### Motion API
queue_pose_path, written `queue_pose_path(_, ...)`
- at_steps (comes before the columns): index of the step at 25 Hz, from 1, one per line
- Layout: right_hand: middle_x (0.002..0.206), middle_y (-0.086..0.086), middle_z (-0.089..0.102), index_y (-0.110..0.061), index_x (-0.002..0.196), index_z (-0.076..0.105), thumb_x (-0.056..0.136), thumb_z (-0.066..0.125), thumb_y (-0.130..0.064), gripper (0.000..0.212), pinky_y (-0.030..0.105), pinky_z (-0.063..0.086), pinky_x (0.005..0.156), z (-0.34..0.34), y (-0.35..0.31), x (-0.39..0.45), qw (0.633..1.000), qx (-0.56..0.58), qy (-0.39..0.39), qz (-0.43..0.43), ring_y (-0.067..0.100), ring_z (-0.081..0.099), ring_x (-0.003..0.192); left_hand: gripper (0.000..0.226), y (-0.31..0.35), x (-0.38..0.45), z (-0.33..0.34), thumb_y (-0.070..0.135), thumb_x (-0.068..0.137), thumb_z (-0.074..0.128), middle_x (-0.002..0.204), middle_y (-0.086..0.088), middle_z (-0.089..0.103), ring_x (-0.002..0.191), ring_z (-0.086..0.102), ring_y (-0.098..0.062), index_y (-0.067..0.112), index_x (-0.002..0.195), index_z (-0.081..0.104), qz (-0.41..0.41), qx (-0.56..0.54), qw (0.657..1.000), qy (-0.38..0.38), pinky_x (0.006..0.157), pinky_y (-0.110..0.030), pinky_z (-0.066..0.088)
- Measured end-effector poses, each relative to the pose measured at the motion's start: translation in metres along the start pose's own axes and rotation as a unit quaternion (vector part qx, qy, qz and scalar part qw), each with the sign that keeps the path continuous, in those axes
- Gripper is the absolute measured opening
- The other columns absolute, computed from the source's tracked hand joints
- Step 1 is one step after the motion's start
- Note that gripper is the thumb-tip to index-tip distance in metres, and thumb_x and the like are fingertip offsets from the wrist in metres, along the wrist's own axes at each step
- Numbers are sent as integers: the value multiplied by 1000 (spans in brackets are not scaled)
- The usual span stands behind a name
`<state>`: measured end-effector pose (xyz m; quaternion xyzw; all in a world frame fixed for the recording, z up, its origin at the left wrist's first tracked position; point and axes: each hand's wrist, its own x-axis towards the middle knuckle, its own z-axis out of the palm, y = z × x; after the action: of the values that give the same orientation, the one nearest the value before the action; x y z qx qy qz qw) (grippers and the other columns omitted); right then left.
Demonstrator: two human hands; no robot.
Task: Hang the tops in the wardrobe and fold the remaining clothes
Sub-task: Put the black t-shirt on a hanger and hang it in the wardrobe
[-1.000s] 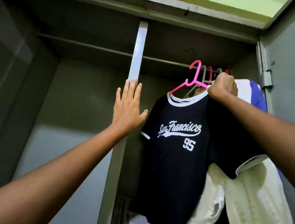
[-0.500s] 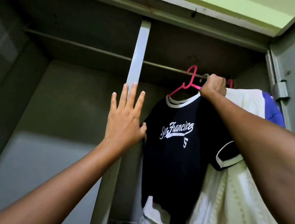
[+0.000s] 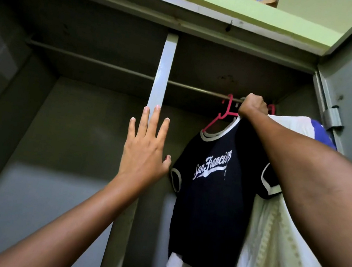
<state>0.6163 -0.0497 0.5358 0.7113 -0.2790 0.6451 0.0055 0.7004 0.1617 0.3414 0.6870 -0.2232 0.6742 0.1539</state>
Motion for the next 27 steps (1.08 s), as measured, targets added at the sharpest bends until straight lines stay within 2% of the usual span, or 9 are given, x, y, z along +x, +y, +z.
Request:
queue_pose_path(5, 122, 17, 56, -2, 116, 58, 91, 51, -3, 25, 36, 46, 85, 7, 14, 5, 1000, 0, -23, 3, 32, 54, 115, 82, 1, 0, 1, 49, 89, 47, 157, -13, -14, 144, -13, -30, 17, 151, 3, -3, 18, 1000, -2, 116, -45, 0)
queue_pose_path(10, 123, 19, 55, -3, 120, 57, 91, 53, -4, 29, 35, 45, 91, 1, 21, 2, 999, -11, -30, -7, 32, 52, 117, 81, 1, 0, 0, 47, 90, 48, 157, -13, -14, 144, -12, -30, 17, 151, 4, -1, 17, 1000, -10, 117, -45, 0)
queue_pose_path(12, 122, 19, 56, -3, 119, 57, 91, 52, -4, 29, 34, 44, 90, -2, 18, -4, 999, -23, -32, -13, 32, 53, 116, 81, 1, 0, -1, 45, 90, 49, 156, -13, -15, 144, -13, -31, 16, 151, 4, -2, 17, 1000, -13, 117, -45, 0)
queue_pose_path(14, 122, 18, 56, -3, 118, 58, 90, 54, -7, 28, 36, 43, 87, -8, 9, -13, 997, -64, -13, -47, 33, 51, 116, 80, 1, 0, -2, 43, 90, 49, 156, -14, -14, 144, -12, -31, 16, 151, 5, -4, 12, 1000, -12, 117, -45, 1)
queue_pose_path(16, 127, 18, 50, -3, 119, 58, 89, 60, -19, 34, 39, 40, 93, -7, 0, -27, 991, -74, -3, -108, 33, 45, 119, 80, 2, -1, -4, 41, 89, 50, 156, -15, -13, 144, -12, -32, 15, 151, 6, -2, 4, 1000, -15, 117, -45, 1)
queue_pose_path(18, 128, 15, 48, -4, 116, 58, 88, 62, -31, 39, 40, 43, 94, -6, -13, -53, 990, 32, -45, -127, 30, 49, 116, 79, 2, -2, -6, 40, 89, 50, 156, -16, -12, 144, -11, -33, 14, 150, 7, 1, -7, 1000, -21, 117, -45, 1)
queue_pose_path(21, 120, 12, 59, -5, 111, 61, 90, 56, -42, 43, 32, 43, 88, 0, -24, -105, 963, 216, -142, -74, 26, 56, 111, 80, -1, -2, -12, 39, 88, 52, 156, -17, -11, 144, -11, -34, 13, 150, 9, 16, -25, 999, -40, 117, -45, 0)
queue_pose_path(23, 126, 9, 57, -6, 122, 57, 92, 49, -48, 52, 29, 38, 93, 2, -26, -137, 941, 262, -211, -40, 24, 51, 118, 82, -6, -2, -14, 41, 88, 52, 156, -17, -11, 144, -12, -33, 13, 150, 7, 28, -32, 997, -61, 116, -45, -3)
queue_pose_path(27, 145, 5, 41, -12, 139, 40, 89, 40, -63, 71, 42, 34, 106, -12, -9, -195, 893, 335, -295, 54, 24, 36, 134, 79, -13, -27, -20, 42, 90, 49, 158, -14, -2, 146, -5, -27, 10, 150, 8, 104, -97, 987, -78, 117, -39, -5)
